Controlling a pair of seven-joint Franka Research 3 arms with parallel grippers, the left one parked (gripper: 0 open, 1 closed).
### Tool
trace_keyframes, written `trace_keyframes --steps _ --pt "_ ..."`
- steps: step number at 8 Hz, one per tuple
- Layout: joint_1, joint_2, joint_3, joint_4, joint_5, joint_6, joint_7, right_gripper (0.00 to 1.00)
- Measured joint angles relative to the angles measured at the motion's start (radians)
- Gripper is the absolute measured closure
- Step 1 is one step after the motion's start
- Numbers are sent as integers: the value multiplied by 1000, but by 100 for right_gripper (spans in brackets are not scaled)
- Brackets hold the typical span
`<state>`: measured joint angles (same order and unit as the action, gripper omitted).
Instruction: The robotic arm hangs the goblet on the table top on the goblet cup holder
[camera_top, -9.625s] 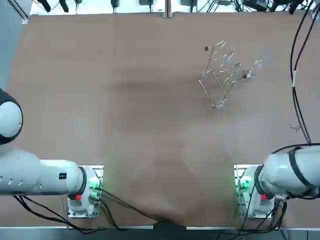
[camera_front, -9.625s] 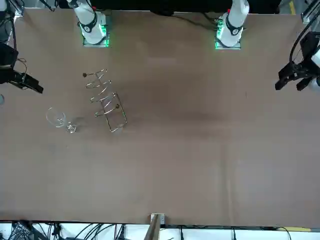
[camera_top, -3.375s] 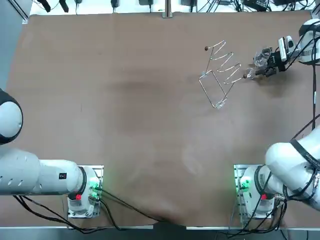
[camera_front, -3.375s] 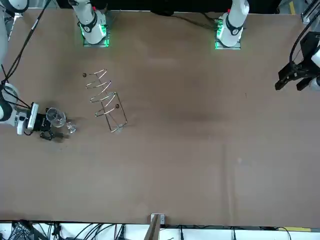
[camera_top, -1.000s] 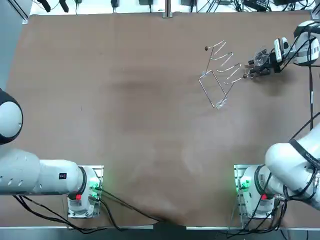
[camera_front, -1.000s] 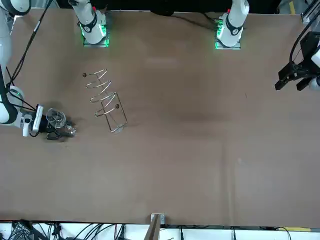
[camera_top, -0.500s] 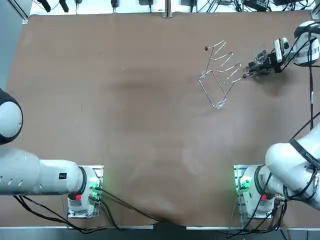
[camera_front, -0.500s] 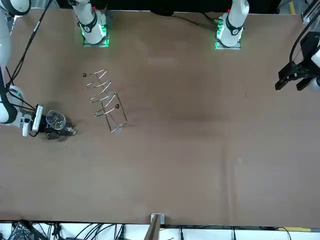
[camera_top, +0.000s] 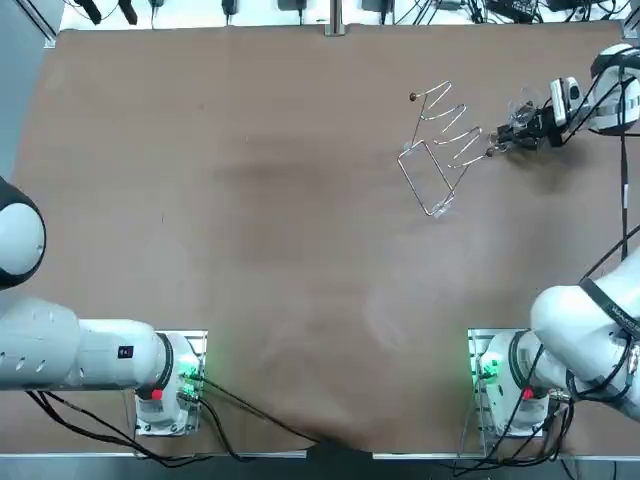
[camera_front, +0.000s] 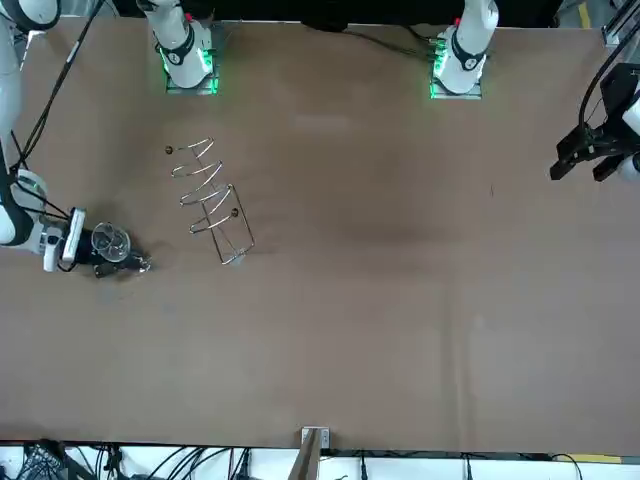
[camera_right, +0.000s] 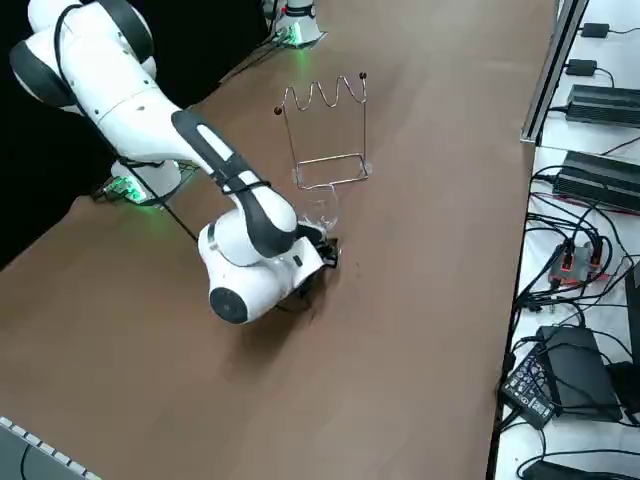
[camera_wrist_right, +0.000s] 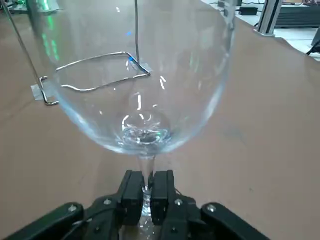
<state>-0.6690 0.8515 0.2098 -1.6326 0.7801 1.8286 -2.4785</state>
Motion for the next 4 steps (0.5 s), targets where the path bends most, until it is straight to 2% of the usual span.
trace_keyframes --steps 4 --pt "1 -2 0 1 -3 2 -1 89"
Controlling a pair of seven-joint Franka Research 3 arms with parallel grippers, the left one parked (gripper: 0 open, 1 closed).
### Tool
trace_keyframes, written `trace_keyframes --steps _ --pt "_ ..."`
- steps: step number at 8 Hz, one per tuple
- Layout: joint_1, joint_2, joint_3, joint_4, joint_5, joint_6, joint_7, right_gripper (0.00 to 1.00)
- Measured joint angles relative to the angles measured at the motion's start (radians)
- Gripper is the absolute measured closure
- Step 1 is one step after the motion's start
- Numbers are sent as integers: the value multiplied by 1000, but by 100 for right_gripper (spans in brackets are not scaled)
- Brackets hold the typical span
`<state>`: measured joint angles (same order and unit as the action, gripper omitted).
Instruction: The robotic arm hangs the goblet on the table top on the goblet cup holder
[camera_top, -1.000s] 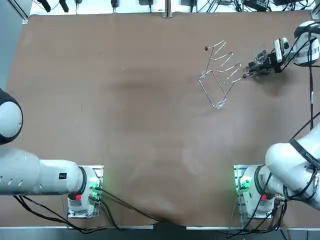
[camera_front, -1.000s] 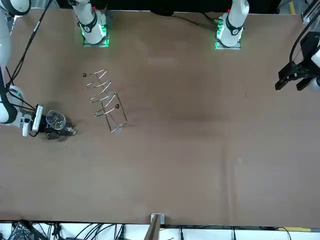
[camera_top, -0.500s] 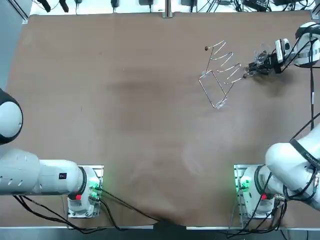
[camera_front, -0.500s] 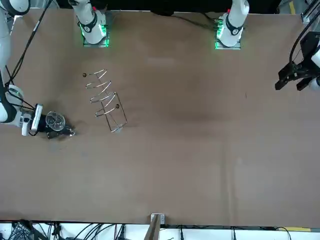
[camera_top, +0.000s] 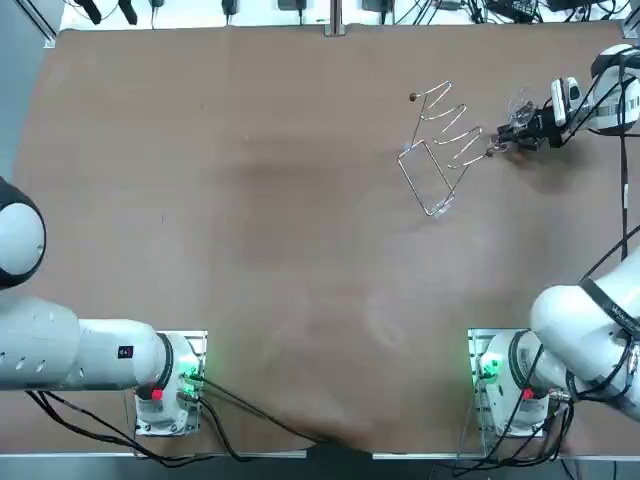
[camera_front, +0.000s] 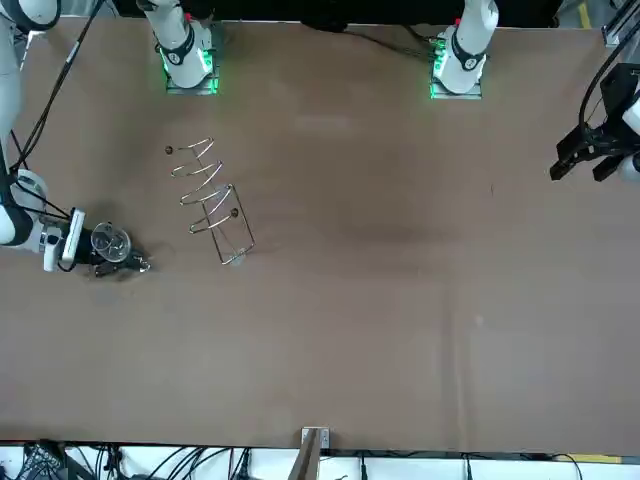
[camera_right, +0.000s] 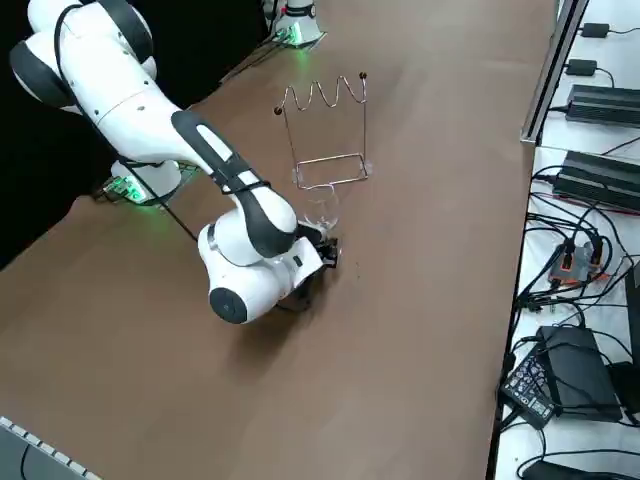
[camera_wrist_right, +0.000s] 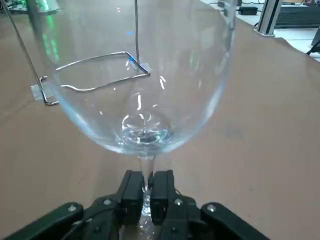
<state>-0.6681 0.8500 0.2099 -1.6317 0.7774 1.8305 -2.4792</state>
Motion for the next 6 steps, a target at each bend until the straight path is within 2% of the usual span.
trace_keyframes --steps 3,6 --pt "5 -22 0 32 -36 18 14 89" --pt "41 -129 5 100 -148 53 75 89"
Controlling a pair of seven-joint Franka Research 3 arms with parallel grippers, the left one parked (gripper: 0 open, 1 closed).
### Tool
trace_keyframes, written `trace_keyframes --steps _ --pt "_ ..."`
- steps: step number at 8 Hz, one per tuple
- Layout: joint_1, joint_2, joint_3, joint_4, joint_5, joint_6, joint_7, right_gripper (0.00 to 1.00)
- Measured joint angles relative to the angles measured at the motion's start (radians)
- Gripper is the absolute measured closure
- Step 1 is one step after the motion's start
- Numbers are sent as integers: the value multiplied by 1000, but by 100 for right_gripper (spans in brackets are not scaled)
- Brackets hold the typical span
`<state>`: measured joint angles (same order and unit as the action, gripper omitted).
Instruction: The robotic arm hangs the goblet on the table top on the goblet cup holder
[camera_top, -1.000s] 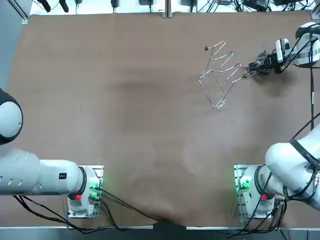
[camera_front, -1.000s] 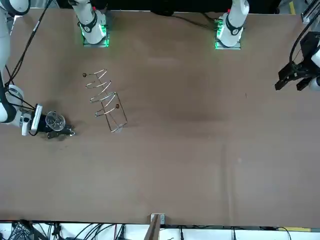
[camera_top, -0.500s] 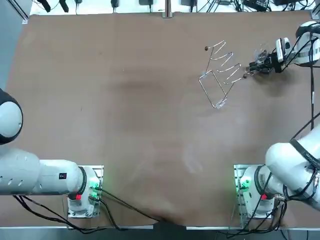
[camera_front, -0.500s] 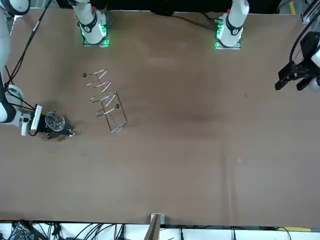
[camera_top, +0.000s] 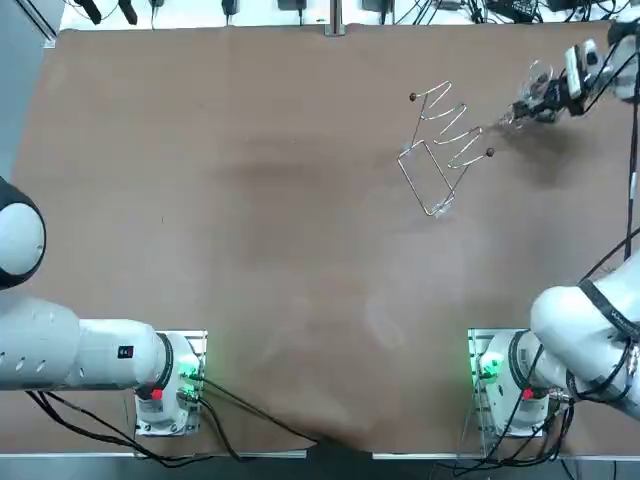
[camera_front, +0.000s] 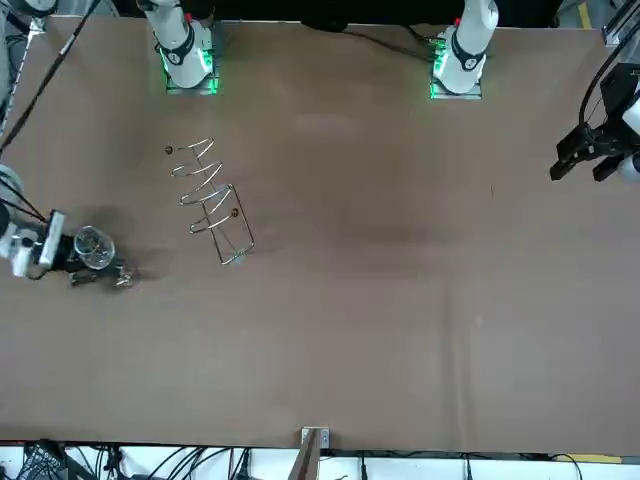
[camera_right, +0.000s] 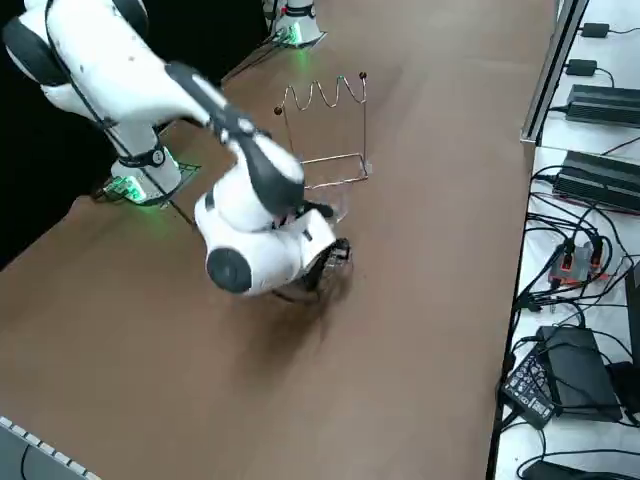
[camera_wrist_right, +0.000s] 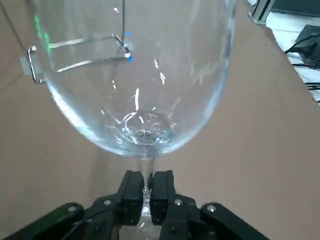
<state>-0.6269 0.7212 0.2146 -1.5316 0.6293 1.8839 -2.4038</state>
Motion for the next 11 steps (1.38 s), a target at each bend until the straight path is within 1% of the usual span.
trace_keyframes --steps 2,4,5,8,11 --pt "23 -55 1 12 -73 46 16 89" --pt "47 -88 3 15 -126 96 27 89" --pt "66 -111 3 18 -158 117 63 89" --pt "133 -176 5 47 -375 150 292 89" --pt "182 -196 6 85 -531 151 495 89"
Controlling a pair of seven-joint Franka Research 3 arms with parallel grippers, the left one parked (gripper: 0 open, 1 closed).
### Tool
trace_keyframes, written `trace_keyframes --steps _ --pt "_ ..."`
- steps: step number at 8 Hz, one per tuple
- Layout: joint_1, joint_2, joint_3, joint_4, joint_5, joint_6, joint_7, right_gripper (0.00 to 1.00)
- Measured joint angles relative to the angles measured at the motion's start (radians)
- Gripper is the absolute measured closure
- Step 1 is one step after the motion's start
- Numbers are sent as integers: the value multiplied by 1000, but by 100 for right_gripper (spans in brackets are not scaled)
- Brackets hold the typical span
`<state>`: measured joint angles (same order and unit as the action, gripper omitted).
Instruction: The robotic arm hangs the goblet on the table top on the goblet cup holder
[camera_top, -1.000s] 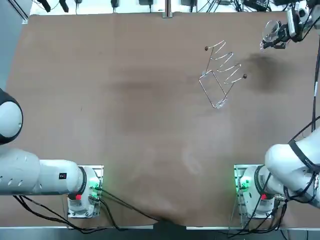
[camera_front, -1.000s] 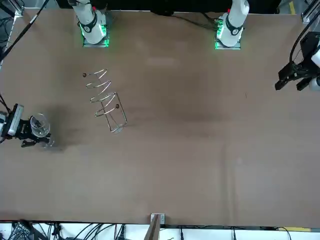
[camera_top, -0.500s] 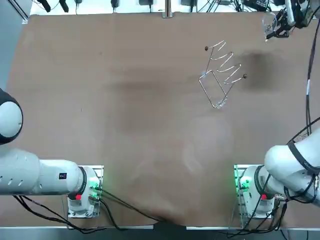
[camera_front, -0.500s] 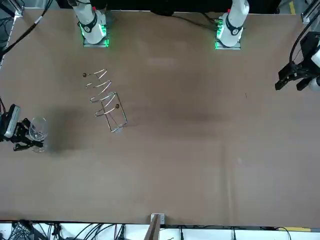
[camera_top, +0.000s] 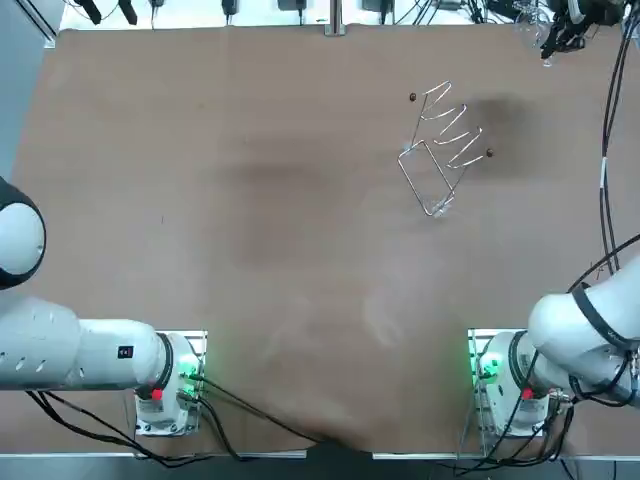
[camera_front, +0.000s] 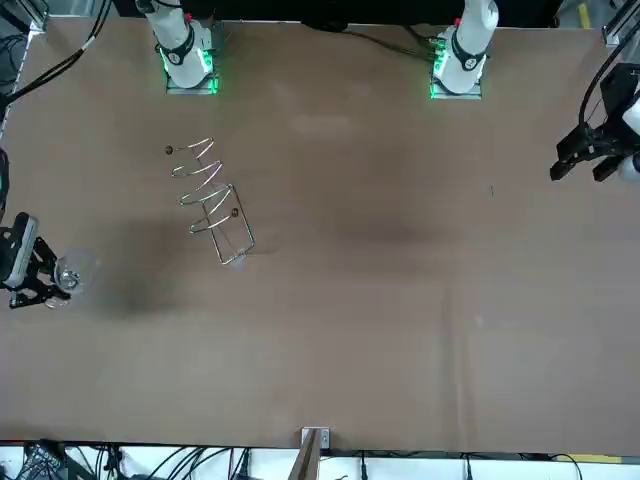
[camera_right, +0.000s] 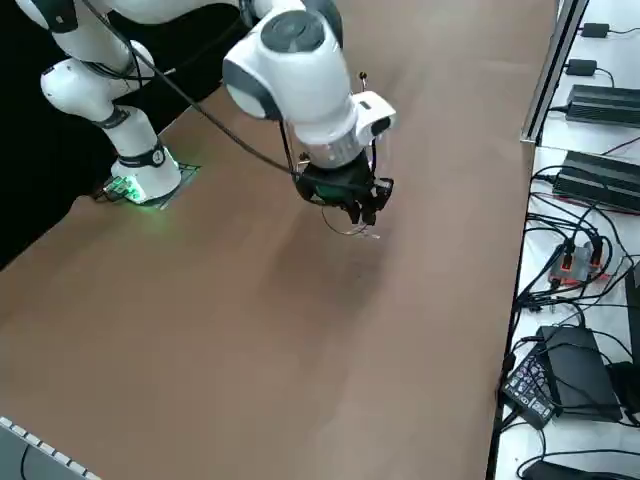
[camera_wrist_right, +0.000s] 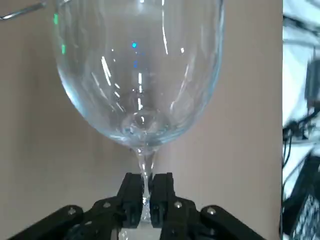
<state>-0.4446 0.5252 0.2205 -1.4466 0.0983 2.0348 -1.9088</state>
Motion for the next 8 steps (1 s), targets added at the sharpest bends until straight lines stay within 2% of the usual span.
trace_keyframes --steps 3,6,8 --pt "34 -31 0 9 -141 -10 268 89" --pt "65 -65 1 18 -213 -83 618 89" --pt "73 -79 1 22 -220 -127 784 89"
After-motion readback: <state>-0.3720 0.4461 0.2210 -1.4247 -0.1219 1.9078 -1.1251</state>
